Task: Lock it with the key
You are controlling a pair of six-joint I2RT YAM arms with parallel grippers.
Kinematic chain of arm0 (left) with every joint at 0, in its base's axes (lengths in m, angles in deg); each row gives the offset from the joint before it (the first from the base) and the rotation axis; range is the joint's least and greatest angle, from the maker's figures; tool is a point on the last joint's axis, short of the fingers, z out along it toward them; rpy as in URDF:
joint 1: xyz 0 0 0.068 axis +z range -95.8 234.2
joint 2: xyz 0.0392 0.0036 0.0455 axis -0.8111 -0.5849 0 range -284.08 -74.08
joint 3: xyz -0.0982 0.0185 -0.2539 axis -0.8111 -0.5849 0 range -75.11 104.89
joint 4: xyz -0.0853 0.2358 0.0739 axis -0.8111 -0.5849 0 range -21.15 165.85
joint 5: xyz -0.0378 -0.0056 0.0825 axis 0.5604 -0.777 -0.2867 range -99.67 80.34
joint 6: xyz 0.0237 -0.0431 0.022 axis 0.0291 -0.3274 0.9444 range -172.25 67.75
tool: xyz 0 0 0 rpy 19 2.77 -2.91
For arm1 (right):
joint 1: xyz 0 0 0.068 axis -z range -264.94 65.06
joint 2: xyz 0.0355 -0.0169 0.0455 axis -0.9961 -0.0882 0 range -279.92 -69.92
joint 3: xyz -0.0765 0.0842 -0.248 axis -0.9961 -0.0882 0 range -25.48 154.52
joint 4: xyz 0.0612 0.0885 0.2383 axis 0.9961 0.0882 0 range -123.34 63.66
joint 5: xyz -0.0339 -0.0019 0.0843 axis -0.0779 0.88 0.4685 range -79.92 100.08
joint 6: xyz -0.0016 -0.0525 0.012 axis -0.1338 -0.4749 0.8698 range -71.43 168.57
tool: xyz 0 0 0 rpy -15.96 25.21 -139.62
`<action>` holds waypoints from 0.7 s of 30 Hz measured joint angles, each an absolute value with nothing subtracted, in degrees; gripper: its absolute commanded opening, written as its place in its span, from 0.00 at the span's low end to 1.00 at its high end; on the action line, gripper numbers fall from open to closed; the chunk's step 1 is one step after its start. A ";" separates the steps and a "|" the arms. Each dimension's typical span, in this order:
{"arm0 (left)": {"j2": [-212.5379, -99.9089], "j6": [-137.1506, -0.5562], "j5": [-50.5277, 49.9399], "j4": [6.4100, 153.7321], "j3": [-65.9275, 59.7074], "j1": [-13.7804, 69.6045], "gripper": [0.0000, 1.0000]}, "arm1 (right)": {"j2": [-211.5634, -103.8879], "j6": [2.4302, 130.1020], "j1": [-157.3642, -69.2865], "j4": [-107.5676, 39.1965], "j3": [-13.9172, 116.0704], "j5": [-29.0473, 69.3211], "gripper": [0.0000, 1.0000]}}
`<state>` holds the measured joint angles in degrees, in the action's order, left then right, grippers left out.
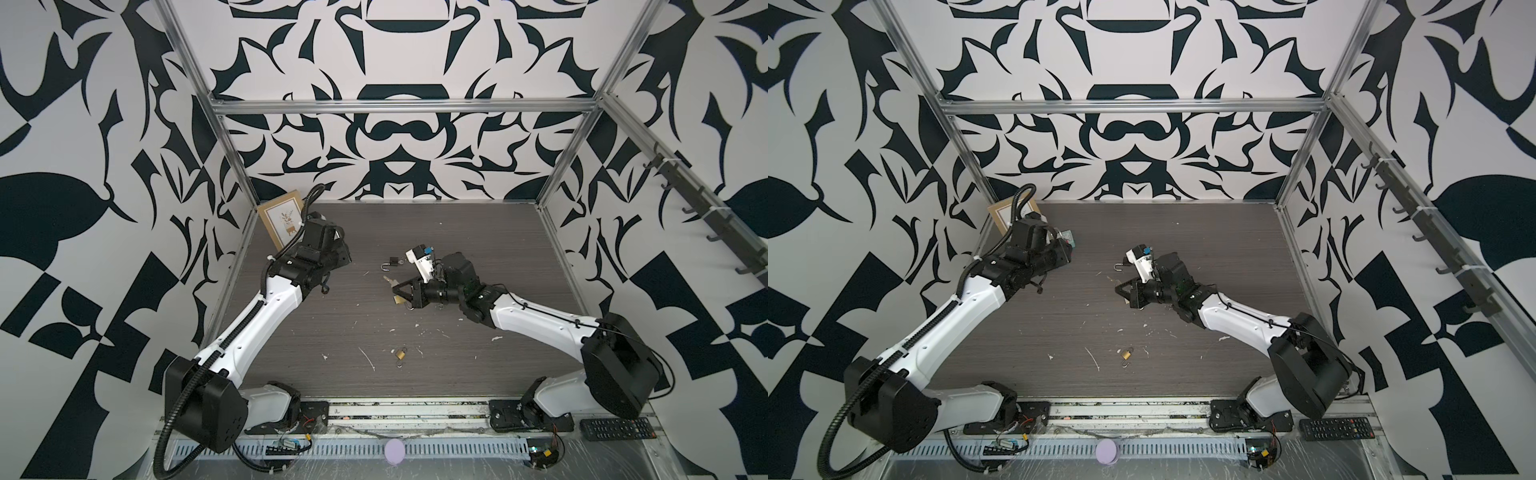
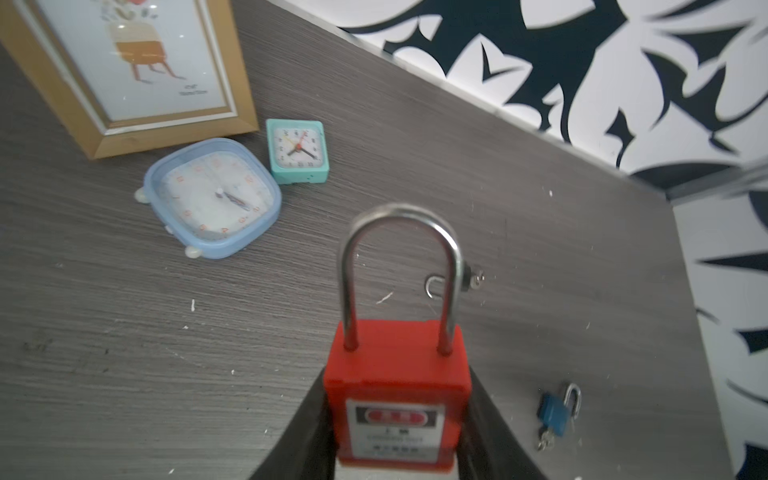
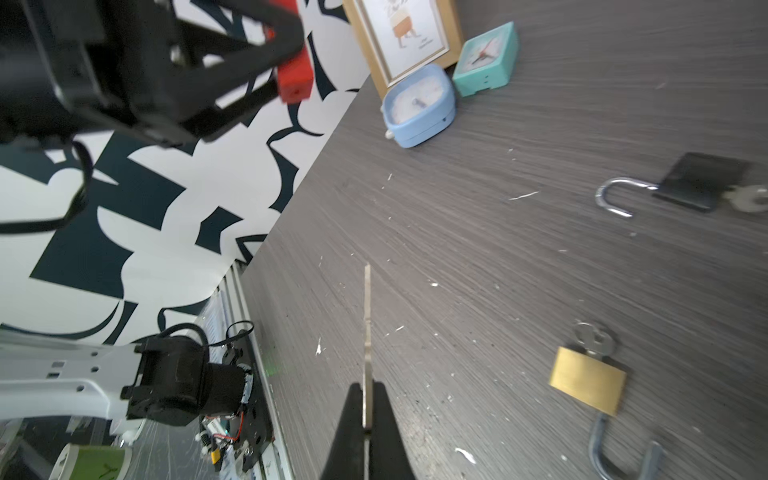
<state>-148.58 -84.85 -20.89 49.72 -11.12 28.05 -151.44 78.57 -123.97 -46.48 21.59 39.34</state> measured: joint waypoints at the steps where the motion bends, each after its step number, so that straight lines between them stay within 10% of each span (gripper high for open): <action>1: -149.67 -83.27 -20.95 48.98 -10.82 26.54 0.00 | -150.85 78.52 -123.40 -45.37 21.55 38.86 0.00; 21: -171.22 -74.20 -25.48 37.22 -8.11 15.35 0.00 | -146.50 78.08 -121.45 -36.30 17.05 33.98 0.00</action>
<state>-171.22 -74.20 -25.48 37.22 -8.11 15.35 -146.50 78.08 -121.45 -36.30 17.05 33.98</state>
